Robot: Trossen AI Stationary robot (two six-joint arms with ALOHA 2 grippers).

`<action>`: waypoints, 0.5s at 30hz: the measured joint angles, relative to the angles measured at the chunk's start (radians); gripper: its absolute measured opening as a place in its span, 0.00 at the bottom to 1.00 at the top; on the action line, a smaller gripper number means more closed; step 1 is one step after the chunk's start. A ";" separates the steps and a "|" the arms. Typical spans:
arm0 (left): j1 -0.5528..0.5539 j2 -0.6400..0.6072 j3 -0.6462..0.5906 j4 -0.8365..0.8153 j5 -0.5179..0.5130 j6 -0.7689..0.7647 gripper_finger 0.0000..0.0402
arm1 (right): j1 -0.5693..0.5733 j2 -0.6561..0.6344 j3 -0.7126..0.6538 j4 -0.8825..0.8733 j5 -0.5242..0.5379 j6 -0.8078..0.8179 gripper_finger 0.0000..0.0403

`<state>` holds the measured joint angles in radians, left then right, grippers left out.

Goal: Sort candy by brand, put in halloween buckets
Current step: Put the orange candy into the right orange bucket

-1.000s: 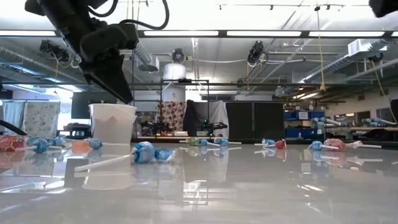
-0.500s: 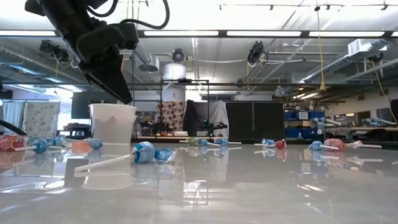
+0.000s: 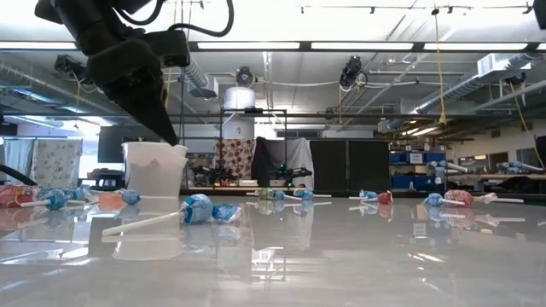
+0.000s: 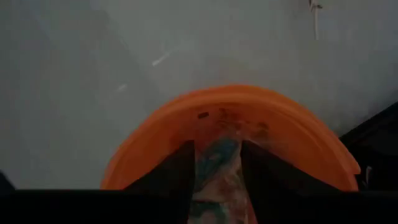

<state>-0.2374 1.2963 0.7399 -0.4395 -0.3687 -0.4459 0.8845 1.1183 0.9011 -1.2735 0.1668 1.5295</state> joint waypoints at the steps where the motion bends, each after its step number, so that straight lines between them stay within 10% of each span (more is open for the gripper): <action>1: 0.000 0.001 0.000 -0.006 0.014 -0.002 0.25 | 0.000 0.000 0.010 -0.006 0.006 -0.003 0.35; 15: 0.050 -0.062 0.000 -0.319 -0.028 -0.283 0.25 | -0.032 0.009 0.126 0.147 0.798 -0.336 0.35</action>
<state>-0.1871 1.2339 0.7403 -0.7586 -0.3966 -0.7288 0.8528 1.1273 1.0267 -1.1268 0.9643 1.1931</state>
